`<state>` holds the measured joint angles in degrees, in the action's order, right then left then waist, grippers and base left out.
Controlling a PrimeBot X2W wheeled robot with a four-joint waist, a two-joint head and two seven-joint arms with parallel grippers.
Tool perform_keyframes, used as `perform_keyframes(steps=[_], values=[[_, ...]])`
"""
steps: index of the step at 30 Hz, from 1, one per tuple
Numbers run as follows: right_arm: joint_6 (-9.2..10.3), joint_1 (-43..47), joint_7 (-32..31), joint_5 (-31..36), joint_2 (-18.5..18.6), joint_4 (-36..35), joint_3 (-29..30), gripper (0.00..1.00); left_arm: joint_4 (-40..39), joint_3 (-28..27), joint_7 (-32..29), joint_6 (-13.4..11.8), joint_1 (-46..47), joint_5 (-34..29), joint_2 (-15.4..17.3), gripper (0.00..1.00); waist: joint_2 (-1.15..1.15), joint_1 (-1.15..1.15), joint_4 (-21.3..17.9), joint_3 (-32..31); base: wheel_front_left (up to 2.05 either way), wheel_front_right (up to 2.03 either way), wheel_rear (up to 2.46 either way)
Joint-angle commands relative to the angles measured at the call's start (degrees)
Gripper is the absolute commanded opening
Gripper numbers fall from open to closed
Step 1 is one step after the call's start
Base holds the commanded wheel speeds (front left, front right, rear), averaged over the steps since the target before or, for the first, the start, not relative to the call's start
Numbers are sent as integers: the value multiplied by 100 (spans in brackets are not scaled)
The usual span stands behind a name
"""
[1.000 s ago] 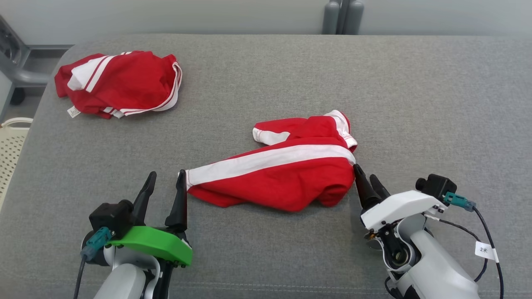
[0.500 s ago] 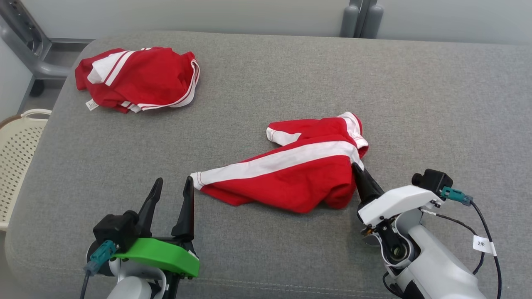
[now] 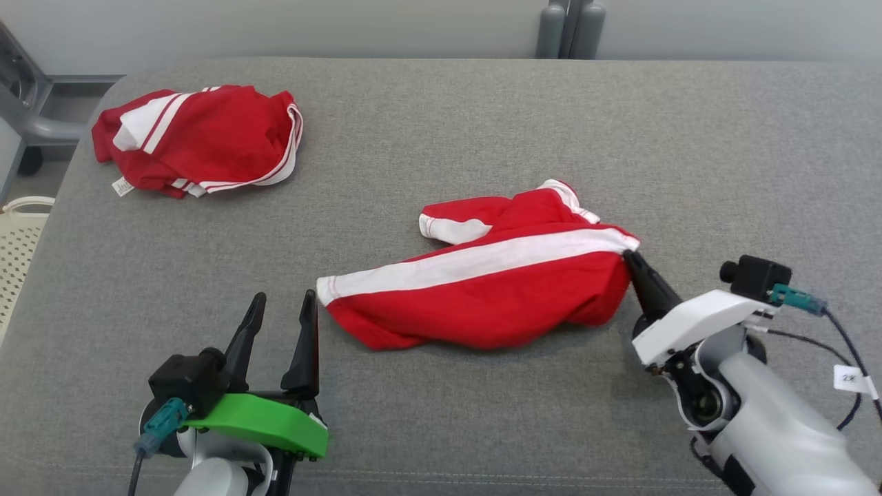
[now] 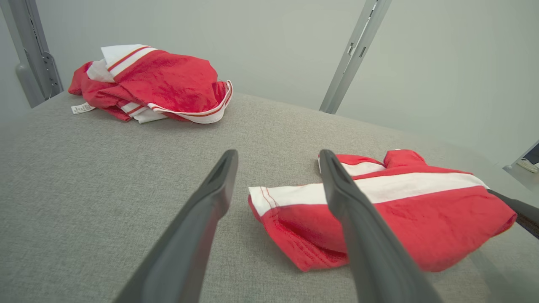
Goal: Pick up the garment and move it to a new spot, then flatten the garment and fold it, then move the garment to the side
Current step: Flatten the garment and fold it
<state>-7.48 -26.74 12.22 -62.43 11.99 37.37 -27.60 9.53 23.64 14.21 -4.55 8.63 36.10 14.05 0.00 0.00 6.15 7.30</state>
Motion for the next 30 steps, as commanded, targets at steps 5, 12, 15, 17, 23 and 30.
perform_keyframes(steps=[5,12,15,17,23,30], values=[[-2,-202,163,568,636,-46,-57,0,-66,9,34,-23,-87,43,-22,100,0,0,-169,-19,0,0,0],[-1,-380,82,1699,961,547,-308,0,0,33,40,19,-57,70,-84,100,0,0,-249,57,0,0,0],[-1,-458,80,2197,952,1013,-378,0,27,55,46,48,8,59,-118,100,0,0,-232,105,0,0,0],[-1,-493,105,2371,852,1304,-336,0,54,59,51,60,44,55,-123,100,0,0,-214,132,0,0,0],[-1,-624,195,2684,625,1876,-203,0,105,58,59,74,98,43,-140,100,0,0,-175,168,0,0,0],[-1,-713,295,2890,574,1996,137,100,62,55,75,60,37,12,-122,100,0,0,-230,82,0,0,0]])
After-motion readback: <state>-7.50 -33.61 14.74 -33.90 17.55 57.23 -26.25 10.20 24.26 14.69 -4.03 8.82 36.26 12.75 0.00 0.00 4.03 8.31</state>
